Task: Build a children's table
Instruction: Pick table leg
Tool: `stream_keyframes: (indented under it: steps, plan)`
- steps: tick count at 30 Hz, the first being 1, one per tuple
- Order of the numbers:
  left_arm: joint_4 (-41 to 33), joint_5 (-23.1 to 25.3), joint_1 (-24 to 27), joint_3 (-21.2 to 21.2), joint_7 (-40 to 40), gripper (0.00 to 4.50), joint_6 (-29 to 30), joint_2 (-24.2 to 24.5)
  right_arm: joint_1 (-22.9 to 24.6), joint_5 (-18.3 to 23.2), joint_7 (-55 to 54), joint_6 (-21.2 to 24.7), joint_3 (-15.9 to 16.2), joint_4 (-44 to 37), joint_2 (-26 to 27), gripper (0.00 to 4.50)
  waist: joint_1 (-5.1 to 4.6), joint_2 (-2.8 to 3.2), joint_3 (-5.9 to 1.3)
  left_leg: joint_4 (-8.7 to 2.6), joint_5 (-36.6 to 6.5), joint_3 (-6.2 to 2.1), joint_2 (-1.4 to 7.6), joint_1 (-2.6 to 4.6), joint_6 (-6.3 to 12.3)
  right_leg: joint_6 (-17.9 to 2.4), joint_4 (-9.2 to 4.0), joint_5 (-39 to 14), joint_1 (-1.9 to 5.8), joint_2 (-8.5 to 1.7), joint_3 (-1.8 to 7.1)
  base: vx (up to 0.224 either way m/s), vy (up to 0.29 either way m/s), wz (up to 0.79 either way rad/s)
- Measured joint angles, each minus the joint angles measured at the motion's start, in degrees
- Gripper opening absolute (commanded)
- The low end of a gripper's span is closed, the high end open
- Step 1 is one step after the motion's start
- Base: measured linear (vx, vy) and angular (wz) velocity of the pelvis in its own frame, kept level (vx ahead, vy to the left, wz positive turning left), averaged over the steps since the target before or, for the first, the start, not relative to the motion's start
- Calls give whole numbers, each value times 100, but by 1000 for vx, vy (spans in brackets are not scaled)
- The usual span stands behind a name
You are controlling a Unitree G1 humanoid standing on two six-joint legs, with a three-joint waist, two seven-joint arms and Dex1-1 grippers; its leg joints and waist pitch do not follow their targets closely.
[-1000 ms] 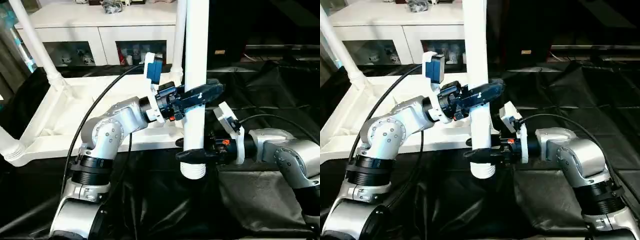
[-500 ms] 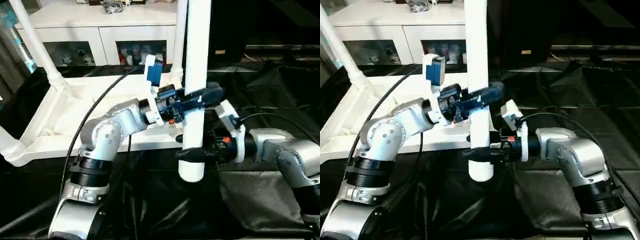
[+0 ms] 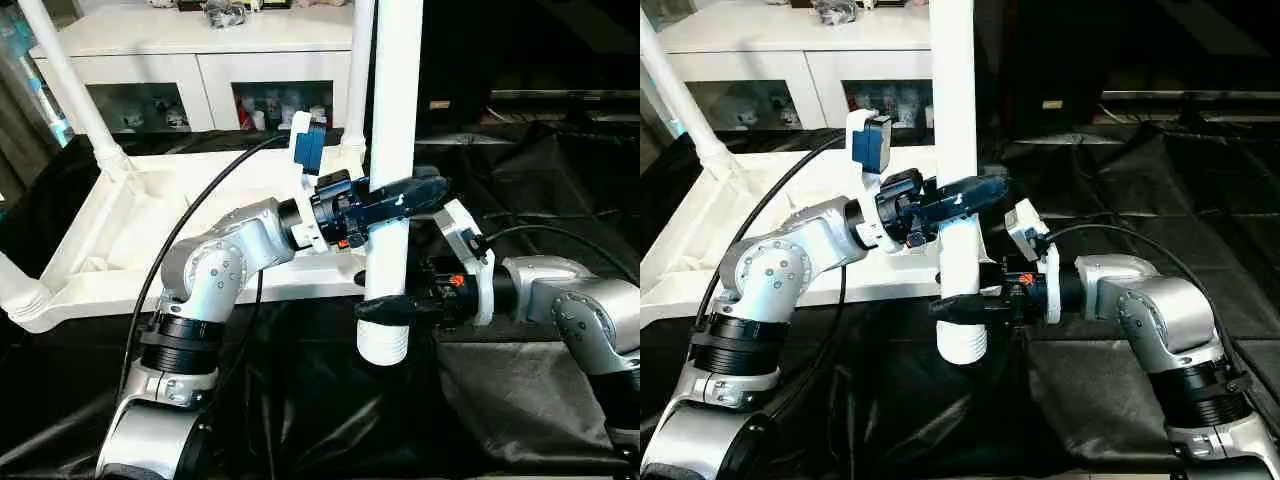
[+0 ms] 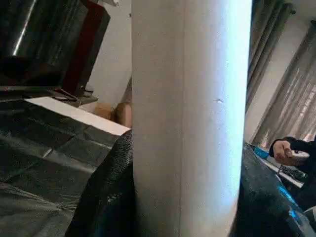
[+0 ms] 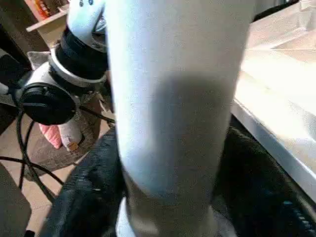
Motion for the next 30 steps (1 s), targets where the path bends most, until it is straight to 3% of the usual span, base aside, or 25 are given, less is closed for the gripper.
stream_keyframes:
  steps: [4,6,12,13,18,22,30]
  plan:
    - [0,-2,0,1,0,183,0,0,0,43,1,16,0,-33,0,225,1,0,0,1,0,0,0,0,0,0,0,0,0,0,0,0,0,0]
    - [0,-3,0,1,0,183,0,0,0,43,1,19,0,-33,-1,195,1,0,0,1,0,0,0,0,0,0,0,0,0,0,0,0,0,0]
    - [3,-2,-1,1,1,183,-1,0,0,47,2,20,0,-34,-5,190,1,0,0,2,0,0,0,0,0,0,0,0,0,0,0,0,0,0]
    - [3,-2,-1,1,3,218,-2,-1,0,47,2,20,0,-34,-5,190,2,0,0,2,0,0,0,0,0,1,0,0,0,0,0,0,0,0]
    - [10,-71,-2,65,128,262,85,-53,0,64,2,30,-4,-34,-11,189,2,0,0,2,0,0,0,0,0,0,0,0,1,0,0,0,0,0]
    - [-8,-234,-3,301,247,292,4,-146,2,61,-4,29,-1,-33,-12,189,-1,1,0,3,0,0,1,0,0,0,0,0,1,0,0,0,0,0]
    - [-22,-733,24,1067,655,294,-298,-392,18,63,-35,28,-28,-34,-12,189,0,2,-1,6,0,0,1,0,0,0,0,1,2,0,-1,0,0,0]
